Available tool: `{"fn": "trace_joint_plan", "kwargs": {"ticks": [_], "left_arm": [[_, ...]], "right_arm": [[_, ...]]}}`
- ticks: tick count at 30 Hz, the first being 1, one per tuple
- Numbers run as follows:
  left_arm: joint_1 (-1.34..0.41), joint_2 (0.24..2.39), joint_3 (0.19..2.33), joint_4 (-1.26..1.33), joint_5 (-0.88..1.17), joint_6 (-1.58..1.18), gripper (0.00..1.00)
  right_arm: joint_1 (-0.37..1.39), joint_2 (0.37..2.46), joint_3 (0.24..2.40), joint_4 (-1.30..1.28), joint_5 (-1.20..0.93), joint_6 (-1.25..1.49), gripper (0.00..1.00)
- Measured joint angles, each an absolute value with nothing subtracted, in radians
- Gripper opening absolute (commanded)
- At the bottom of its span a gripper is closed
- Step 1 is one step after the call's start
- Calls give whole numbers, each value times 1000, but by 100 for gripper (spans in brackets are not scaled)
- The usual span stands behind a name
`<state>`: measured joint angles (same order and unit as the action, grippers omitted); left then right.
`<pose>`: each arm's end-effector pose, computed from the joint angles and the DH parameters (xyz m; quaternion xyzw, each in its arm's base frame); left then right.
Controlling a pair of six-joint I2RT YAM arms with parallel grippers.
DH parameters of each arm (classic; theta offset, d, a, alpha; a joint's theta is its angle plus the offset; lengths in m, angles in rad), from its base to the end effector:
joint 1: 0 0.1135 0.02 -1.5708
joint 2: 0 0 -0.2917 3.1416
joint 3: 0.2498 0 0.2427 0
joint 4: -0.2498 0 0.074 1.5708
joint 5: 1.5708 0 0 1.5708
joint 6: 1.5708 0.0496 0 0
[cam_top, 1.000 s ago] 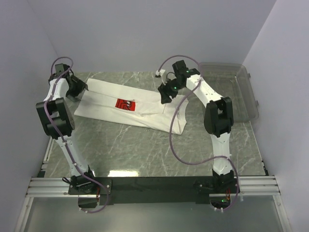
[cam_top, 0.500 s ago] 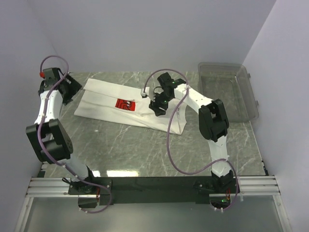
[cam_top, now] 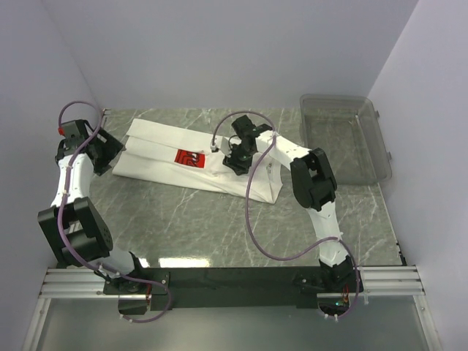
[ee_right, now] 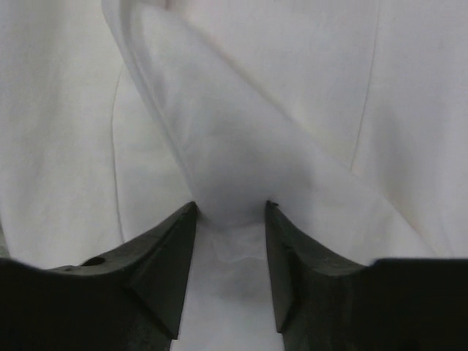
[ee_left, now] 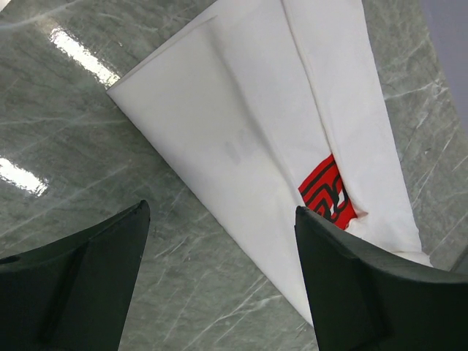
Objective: Fold and stack the t-shirts
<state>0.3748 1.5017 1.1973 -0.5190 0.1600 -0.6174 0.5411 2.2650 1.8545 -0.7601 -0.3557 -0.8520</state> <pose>0.3061 0.1119 0.3011 -0.4161 0.8300 -0.1179 0.3522 0.4138 0.2688 0.1879 -0.6458 0.7173 0.1410 0.2201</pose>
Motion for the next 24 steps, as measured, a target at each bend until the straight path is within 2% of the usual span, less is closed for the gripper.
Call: {"fn": "trace_joint_plan", "kwargs": {"ticks": [2, 3, 4, 19, 24], "left_arm": [[377, 1494, 1197, -519, 162, -617, 86], [378, 1491, 1197, -518, 164, -617, 86], [379, 1489, 1196, -518, 165, -617, 86], [379, 1483, 1170, -513, 187, -618, 86], [379, 1483, 1165, -511, 197, -622, 86]], "right_arm": [[544, 2273, 1865, -756, -346, -843, 39], [546, 2275, 1866, -751, -342, -839, 31], [546, 2275, 1866, -751, -340, -838, 27], [545, 2236, 1868, -718, -337, -801, 18], [554, 2235, 1940, -717, -305, -801, 12]]}}
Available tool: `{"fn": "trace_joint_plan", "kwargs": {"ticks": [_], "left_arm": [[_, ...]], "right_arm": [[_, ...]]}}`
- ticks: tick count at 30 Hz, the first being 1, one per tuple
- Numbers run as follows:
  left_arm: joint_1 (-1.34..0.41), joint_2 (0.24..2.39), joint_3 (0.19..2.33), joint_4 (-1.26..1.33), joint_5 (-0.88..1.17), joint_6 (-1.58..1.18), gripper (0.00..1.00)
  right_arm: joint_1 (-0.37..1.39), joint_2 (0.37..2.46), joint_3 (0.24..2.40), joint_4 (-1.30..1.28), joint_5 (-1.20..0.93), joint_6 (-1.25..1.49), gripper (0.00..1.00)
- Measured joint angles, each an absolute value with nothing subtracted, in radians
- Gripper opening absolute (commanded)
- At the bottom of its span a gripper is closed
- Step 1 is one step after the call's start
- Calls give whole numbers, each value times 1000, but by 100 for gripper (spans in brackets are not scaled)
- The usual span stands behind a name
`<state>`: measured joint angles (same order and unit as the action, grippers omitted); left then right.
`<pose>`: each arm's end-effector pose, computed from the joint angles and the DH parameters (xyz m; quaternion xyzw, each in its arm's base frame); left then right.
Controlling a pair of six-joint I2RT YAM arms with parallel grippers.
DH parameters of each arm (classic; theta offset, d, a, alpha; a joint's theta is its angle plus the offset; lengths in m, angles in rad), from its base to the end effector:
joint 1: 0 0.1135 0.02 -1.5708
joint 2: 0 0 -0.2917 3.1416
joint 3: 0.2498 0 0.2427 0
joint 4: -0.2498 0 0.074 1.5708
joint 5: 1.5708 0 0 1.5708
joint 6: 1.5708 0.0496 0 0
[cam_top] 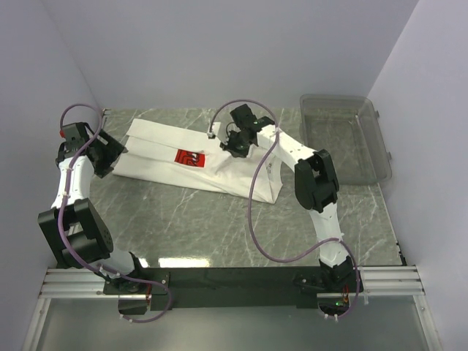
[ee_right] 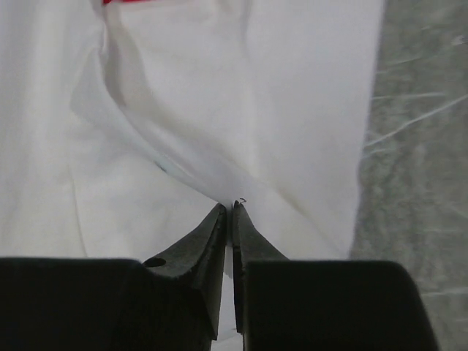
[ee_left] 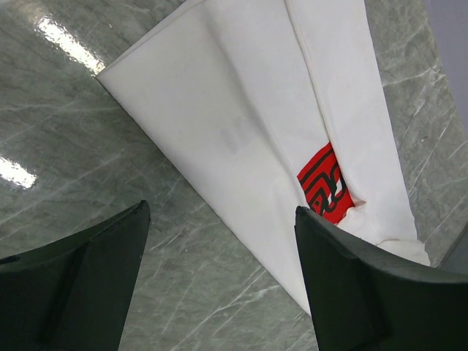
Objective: Fold and stack the t-shirts
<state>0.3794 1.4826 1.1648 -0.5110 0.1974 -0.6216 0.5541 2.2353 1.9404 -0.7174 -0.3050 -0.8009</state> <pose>0.3002 0.1092 0.2972 -0.4137 0.8308 -0.1348 0.3470 0.4230 0.2792 0.2293 -0.6282 0.7140 0.1114 0.2883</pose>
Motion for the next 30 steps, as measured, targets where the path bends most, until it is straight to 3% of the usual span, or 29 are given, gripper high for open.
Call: {"fn": "trace_joint_plan", "kwargs": {"ticks": [3, 4, 5, 8, 15, 21, 26, 30], "left_arm": [[379, 1482, 1165, -510, 205, -622, 86], [379, 1482, 1165, -509, 206, -622, 86], [379, 1482, 1164, -509, 208, -622, 86], [379, 1481, 1158, -504, 213, -623, 86], [381, 1467, 1140, -504, 213, -623, 86], [381, 1456, 1132, -496, 221, -621, 85], [382, 1458, 1131, -493, 249, -616, 84], [382, 1470, 1107, -478, 264, -613, 84]], "right_arm": [[570, 2244, 2001, -675, -249, -793, 13], [579, 2252, 2026, -653, -223, -788, 21], [588, 2263, 2044, -624, -194, -780, 48], [628, 2304, 2075, -524, -107, -775, 75], [703, 2329, 2028, -405, -4, -789, 77], [663, 2322, 2027, -410, -27, -688, 76], [545, 2272, 2011, -558, -279, -606, 73], [447, 2149, 1863, -698, -510, -616, 71]]}}
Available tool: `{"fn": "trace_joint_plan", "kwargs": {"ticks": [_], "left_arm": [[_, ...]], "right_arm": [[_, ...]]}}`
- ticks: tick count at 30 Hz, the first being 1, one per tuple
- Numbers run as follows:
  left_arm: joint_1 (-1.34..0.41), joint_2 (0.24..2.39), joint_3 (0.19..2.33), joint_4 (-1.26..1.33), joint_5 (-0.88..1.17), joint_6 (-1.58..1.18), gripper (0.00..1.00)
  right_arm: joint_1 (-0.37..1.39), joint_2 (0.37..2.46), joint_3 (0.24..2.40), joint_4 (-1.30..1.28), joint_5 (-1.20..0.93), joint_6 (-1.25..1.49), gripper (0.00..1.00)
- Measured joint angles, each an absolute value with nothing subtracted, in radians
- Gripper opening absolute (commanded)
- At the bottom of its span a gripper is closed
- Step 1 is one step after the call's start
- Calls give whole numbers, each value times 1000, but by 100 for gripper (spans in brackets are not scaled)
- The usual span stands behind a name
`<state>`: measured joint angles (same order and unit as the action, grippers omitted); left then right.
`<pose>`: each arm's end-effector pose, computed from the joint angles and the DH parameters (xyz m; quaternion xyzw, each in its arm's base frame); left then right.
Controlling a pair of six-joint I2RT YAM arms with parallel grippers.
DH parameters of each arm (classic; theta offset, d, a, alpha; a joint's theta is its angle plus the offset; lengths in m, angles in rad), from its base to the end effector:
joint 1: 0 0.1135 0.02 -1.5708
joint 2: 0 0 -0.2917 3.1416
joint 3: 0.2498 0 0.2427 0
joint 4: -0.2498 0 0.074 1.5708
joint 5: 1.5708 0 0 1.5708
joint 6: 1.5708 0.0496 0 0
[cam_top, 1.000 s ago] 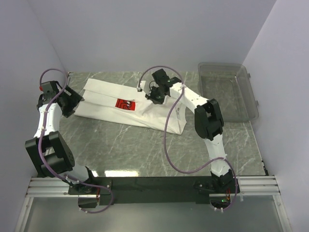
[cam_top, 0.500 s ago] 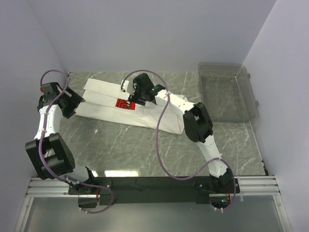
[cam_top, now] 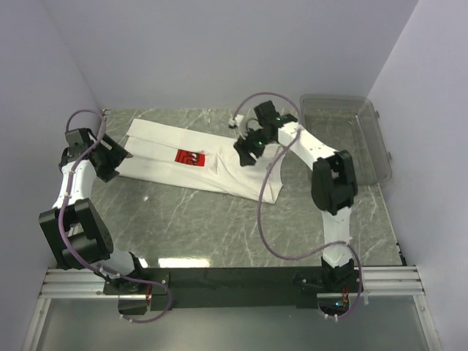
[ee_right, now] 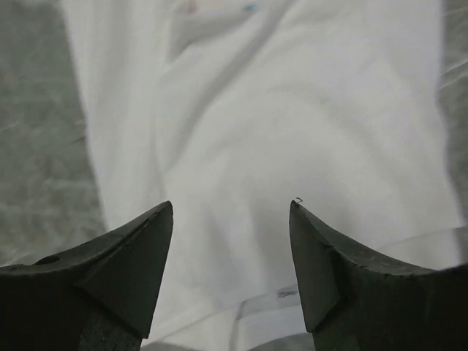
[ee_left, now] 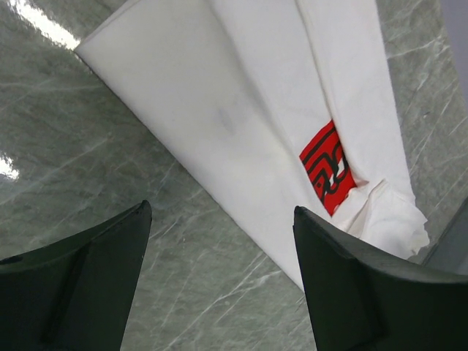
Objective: Fold and stack the t-shirts
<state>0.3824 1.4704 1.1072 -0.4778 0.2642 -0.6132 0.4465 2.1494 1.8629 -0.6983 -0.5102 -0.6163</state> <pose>0.2954 0.1048 0.2854 -0.4009 0.8361 -0.1630 0.3372 0.4287 0.2321 0.2511 -0.5323 0.7617 0.2170 0.2990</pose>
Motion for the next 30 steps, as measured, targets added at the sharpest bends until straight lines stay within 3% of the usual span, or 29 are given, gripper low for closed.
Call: {"fn": "trace_joint_plan", "kwargs": {"ticks": [5, 9, 18, 28, 30], "left_arm": [[383, 1493, 1070, -479, 258, -622, 83], [387, 1520, 1053, -472, 245, -656, 73], [402, 1681, 1027, -421, 204, -766, 61], [406, 1790, 1153, -378, 186, -770, 40], [406, 1802, 1189, -377, 188, -754, 31]], "right_arm": [[434, 1936, 1558, -789, -625, -671, 71], [463, 1818, 1399, -785, -620, -643, 70], [420, 1788, 1352, -670, -585, -473, 66], [416, 1788, 1352, -635, -596, -416, 65], [416, 1788, 1352, -632, -598, -411, 65]]}}
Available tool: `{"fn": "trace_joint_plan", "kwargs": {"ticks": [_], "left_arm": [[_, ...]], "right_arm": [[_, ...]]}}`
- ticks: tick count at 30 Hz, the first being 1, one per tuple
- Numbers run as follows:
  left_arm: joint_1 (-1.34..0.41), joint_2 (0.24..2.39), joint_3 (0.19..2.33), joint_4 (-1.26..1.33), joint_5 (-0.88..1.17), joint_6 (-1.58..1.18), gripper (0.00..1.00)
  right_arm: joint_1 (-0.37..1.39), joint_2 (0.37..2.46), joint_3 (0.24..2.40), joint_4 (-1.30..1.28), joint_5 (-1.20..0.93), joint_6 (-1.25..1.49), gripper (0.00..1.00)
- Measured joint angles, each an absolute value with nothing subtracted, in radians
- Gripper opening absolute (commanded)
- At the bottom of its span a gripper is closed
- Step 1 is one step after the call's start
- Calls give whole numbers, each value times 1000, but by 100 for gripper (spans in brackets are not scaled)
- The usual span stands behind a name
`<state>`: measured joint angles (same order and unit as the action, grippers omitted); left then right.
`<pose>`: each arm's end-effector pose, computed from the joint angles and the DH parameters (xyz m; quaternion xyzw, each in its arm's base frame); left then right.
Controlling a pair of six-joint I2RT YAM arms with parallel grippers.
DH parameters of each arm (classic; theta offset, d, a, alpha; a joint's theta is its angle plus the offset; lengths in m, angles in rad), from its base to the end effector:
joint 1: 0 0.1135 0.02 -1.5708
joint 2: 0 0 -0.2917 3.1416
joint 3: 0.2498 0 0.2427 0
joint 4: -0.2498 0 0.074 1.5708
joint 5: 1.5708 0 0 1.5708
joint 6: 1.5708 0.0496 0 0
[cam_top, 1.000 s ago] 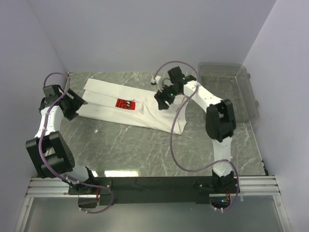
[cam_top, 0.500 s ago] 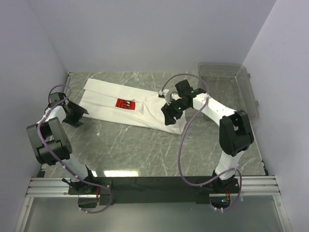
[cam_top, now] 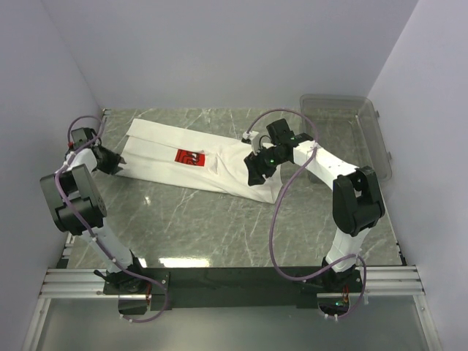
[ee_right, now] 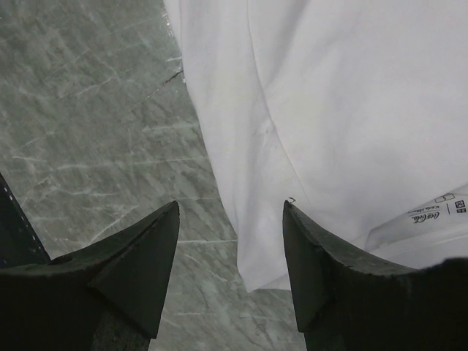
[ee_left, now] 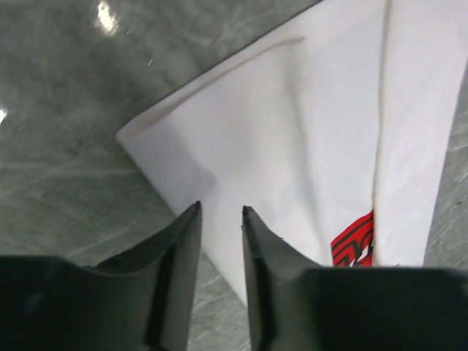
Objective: Fold and stack the t-shirts
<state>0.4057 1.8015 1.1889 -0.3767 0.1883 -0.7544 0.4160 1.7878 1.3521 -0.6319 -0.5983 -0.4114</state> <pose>0.3537 0.1418 0.2088 -0.5002 0.8126 -0.1382 0.2654 0.3333 0.1778 0.2528 -0.4392 0.8179 0.2860 0.2372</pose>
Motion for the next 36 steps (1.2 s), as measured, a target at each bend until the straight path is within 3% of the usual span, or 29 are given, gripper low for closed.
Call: {"fn": "trace_joint_plan", "kwargs": {"ticks": [2, 3, 7, 18, 32, 34, 36], "left_arm": [[406, 1825, 1229, -377, 194, -732, 25], [406, 1846, 1254, -377, 197, -718, 16], [406, 1949, 1338, -384, 216, -675, 1], [412, 2003, 1337, -393, 213, -640, 0], [549, 1687, 959, -482, 145, -764, 0], [562, 1636, 913, -514, 126, -778, 1], [565, 1589, 878, -551, 111, -784, 4]], "right_arm": [[415, 1788, 1352, -628, -603, -408, 65], [414, 1788, 1352, -627, -605, -408, 65], [412, 1788, 1352, -623, -615, -408, 65], [380, 1788, 1354, -614, -622, -400, 65], [322, 1798, 1374, -559, -619, -353, 64], [321, 1813, 1374, -530, -595, -321, 63], [321, 1847, 1397, -526, -561, -279, 55]]}}
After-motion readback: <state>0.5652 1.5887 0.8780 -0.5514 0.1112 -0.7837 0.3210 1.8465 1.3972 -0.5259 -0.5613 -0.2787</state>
